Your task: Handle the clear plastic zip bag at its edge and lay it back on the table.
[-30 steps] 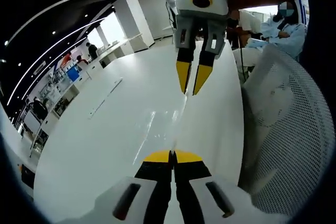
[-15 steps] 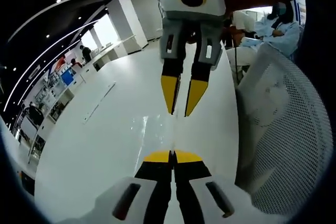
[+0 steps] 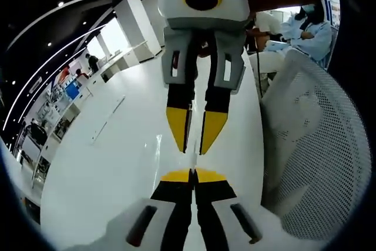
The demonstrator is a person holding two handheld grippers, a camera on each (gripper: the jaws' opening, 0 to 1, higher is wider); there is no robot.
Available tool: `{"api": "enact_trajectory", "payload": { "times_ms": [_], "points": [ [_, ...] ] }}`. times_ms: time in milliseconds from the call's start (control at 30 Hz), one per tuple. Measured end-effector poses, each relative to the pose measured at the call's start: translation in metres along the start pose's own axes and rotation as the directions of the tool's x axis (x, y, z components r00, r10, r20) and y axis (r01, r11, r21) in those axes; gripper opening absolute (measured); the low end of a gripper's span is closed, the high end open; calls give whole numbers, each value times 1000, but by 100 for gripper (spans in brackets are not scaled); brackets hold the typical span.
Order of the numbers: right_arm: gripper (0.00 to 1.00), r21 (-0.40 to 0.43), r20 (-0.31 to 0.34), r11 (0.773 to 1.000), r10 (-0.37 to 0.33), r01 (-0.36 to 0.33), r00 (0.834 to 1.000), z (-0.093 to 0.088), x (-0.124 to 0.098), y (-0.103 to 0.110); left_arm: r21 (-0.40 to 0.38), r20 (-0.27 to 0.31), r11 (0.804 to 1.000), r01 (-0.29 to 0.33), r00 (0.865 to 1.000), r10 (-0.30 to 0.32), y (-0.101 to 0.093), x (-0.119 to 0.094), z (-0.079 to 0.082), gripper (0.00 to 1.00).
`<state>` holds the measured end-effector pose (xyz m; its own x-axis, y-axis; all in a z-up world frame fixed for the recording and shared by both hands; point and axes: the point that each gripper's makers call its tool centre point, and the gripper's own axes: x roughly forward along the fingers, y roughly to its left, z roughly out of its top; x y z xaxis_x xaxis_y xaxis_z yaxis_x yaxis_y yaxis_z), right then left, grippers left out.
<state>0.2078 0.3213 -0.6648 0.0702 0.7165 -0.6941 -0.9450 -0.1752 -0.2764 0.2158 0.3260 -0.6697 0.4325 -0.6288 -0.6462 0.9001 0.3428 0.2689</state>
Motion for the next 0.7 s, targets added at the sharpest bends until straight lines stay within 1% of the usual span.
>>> {"api": "enact_trajectory", "payload": {
  "times_ms": [467, 700],
  "points": [
    [5, -28, -19, 1000, 12, -13, 1000, 2, 4, 1, 25, -7, 1000, 10, 1000, -10, -3, 4, 3, 0],
    [3, -24, -30, 999, 24, -25, 999, -1, 7, 5, 41, -13, 999, 20, 1000, -20, -6, 5, 3, 0]
  ]
}}
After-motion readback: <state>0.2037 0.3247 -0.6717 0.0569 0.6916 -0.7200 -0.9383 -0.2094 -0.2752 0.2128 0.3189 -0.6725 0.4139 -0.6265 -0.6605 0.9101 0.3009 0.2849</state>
